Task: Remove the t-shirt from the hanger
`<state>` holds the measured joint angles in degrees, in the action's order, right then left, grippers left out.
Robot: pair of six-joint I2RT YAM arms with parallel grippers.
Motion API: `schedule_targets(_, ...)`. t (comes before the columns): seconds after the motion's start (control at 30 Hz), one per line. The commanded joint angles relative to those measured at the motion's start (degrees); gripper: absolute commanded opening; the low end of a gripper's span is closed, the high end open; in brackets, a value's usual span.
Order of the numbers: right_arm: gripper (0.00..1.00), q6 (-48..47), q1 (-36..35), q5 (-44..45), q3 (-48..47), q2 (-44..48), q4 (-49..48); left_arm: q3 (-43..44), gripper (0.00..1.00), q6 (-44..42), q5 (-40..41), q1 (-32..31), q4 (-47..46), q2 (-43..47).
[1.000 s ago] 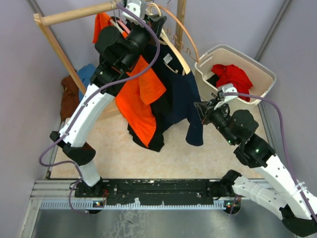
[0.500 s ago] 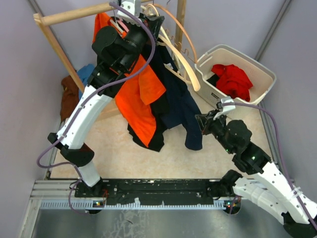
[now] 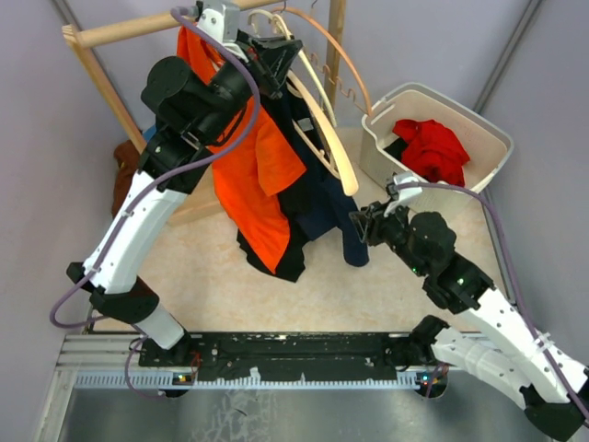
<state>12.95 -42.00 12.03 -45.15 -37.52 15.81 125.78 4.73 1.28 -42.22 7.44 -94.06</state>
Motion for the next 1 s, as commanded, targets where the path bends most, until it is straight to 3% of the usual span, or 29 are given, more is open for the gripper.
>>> schedule_targets(0.0,0.35,-3.9,-0.4,-5.0,-6.6,-3.5,-3.7,-1.6,0.0,1.2,-5.1,0.4,-2.1,5.2)
schedule_targets(0.23,0.36,-5.0,-0.4,-9.2,-11.2,-3.8,-7.8,-6.4,0.0,2.1,-11.9,0.4,-3.4,7.9)
schedule_targets(0.4,0.43,-8.5,-0.4,-10.0,-18.8,-8.1,-9.3,-7.8,0.0,3.6,-19.0,0.4,-3.8,9.0)
schedule_targets(0.57,0.51,-10.3,-0.4,-13.9,-25.6,-13.7,-12.8,-11.3,0.0,4.4,-21.1,0.4,-5.0,11.4)
schedule_targets(0.97,0.5,-10.1,-0.4,-18.7,-32.8,-23.3,-17.5,-14.7,0.0,6.8,-27.3,0.4,-6.9,14.0)
